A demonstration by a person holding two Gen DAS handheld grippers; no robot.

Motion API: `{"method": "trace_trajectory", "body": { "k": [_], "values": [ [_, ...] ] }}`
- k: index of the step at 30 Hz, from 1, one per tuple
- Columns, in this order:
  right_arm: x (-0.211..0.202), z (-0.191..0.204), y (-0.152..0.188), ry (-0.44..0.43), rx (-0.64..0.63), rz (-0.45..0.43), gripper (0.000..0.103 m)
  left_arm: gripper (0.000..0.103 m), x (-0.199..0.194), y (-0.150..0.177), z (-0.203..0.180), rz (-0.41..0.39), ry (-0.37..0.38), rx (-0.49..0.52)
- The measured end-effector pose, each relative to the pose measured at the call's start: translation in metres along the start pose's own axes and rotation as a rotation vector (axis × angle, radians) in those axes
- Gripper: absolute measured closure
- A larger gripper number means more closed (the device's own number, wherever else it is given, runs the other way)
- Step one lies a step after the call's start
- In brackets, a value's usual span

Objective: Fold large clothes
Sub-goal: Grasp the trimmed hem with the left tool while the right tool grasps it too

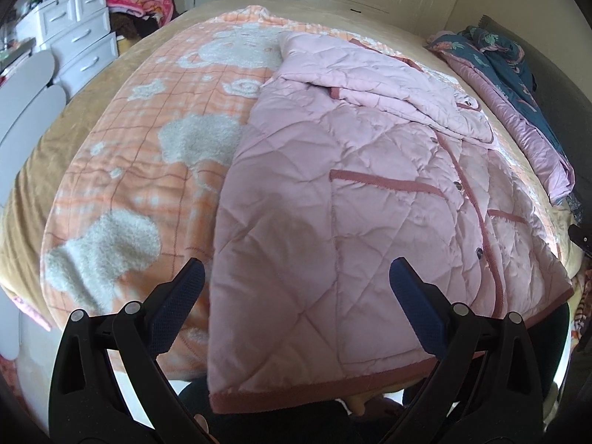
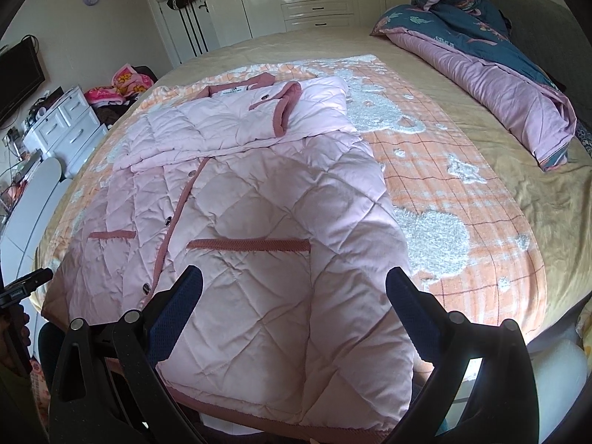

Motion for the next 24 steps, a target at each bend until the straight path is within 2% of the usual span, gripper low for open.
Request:
{"method": "trace_trajectory", "body": {
  "k": [4, 5, 8, 15, 24],
  "values": [
    [-0.001, -0.007, 0.005, 0.005, 0.008, 0.005, 0.004, 0.034, 0.000, 0.008, 0.012, 0.023, 0.008, -0.021],
    [-0.001, -0.009, 0.006, 0.005, 0.011, 0.006, 0.004, 0.041, 0.001, 0.010, 0.013, 0.031, 0.007, -0.024],
    [-0.004, -0.016, 0.010, 0.010, 0.019, 0.007, 0.004, 0.049, 0.002, 0.019, 0.020, 0.063, 0.023, -0.044],
    [-0.008, -0.028, 0.020, 0.012, 0.035, 0.021, 0.004, 0.049, 0.013, 0.036, 0.024, 0.124, 0.046, -0.060],
    [-0.009, -0.042, 0.049, -0.022, 0.066, 0.114, 0.004, 0.048, 0.034, 0.040, 0.008, 0.154, 0.053, -0.025]
  ]
}}
Point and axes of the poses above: each gripper's, at about its wrist camera, not at the fingertips, and x roughly the way its jaws point, z to its left, y to its underside, the point moved 8 cm from there along x, roughly the way its jaws point, and after that the axes turned 6 degrees about -y, right-handed, at the moved point
